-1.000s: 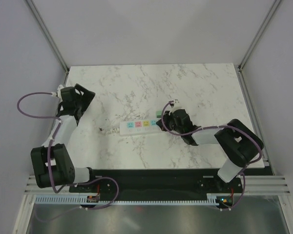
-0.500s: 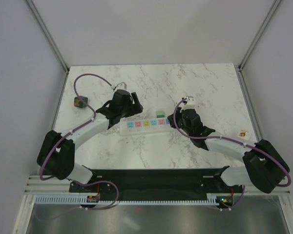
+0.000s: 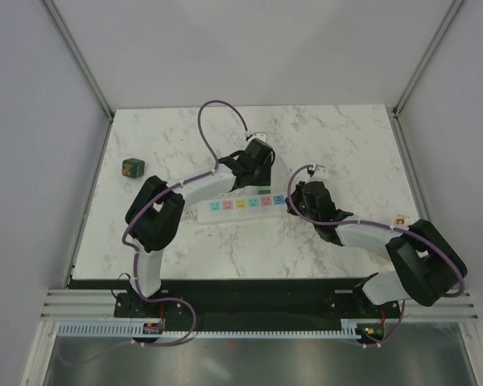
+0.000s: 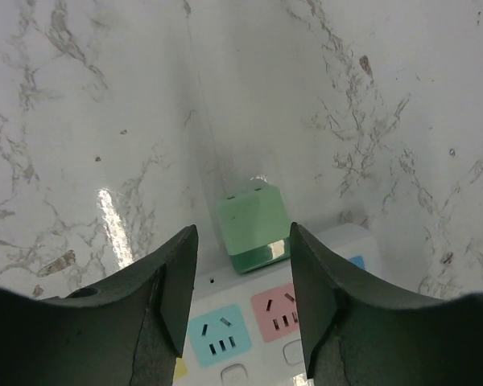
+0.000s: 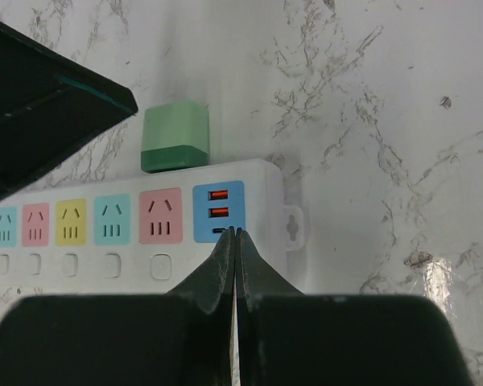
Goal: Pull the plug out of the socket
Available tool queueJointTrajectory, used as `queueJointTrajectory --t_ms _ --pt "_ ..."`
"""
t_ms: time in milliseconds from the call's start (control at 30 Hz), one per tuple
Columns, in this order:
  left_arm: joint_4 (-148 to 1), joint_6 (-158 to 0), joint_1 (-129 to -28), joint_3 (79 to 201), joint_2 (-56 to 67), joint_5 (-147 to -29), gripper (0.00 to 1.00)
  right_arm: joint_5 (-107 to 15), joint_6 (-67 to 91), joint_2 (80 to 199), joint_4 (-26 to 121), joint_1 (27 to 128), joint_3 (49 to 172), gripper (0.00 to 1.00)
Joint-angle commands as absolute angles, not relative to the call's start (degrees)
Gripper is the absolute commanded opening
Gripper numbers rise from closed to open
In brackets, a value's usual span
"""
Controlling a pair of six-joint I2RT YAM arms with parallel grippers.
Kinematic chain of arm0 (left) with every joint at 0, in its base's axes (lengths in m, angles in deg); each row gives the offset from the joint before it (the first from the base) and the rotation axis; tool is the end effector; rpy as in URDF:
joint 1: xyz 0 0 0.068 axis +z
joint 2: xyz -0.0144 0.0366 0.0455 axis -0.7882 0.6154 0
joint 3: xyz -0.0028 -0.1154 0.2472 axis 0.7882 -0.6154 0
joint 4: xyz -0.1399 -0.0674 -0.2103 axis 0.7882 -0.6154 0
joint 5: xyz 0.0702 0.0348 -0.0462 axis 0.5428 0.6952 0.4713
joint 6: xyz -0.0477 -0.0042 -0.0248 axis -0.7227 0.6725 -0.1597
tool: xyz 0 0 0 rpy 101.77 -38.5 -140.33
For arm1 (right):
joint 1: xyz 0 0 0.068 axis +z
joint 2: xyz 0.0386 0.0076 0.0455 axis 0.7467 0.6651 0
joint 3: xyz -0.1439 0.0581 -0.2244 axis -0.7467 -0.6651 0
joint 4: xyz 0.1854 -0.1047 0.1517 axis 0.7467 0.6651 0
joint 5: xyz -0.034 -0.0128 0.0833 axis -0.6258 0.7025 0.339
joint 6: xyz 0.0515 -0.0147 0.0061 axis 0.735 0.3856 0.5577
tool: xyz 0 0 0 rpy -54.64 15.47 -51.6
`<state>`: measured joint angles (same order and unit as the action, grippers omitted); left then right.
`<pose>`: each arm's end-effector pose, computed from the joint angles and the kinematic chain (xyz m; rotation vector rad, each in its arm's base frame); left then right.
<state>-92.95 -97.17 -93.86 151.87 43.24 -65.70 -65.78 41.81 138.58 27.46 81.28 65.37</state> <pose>0.3340 -0.2877 0.2140 0.1382 2.3664 -0.3215 0.2331 0.1423 0.1696 0.1938 2.1220 0.5065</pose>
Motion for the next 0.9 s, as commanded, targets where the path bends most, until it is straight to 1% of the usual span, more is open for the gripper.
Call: queueJointTrajectory --t_ms 0,133,233,400,533,867 --pt "-96.2 -94.6 -95.0 156.1 45.2 -63.2 0.56 -64.1 42.1 139.7 23.9 80.9 65.2 0.0" --pt "-98.1 -96.3 -95.5 158.2 47.3 -62.7 0.59 -62.4 41.9 140.9 22.8 80.9 65.4 0.0" --pt "-98.6 -97.2 -95.6 158.6 48.5 -62.6 0.64 -61.9 41.9 141.3 22.1 80.9 65.2 0.0" --pt "-100.0 -97.6 -95.6 161.0 51.0 -63.5 0.66 -61.2 41.8 142.1 21.1 81.0 65.1 0.0" --pt "-100.2 -98.2 -95.7 162.1 52.5 -65.1 0.66 -60.9 42.0 142.7 20.8 80.9 65.2 0.0" --pt "-100.3 -99.2 -95.8 162.4 54.0 -65.6 0.59 -60.2 41.9 144.2 21.1 80.9 65.9 0.0"
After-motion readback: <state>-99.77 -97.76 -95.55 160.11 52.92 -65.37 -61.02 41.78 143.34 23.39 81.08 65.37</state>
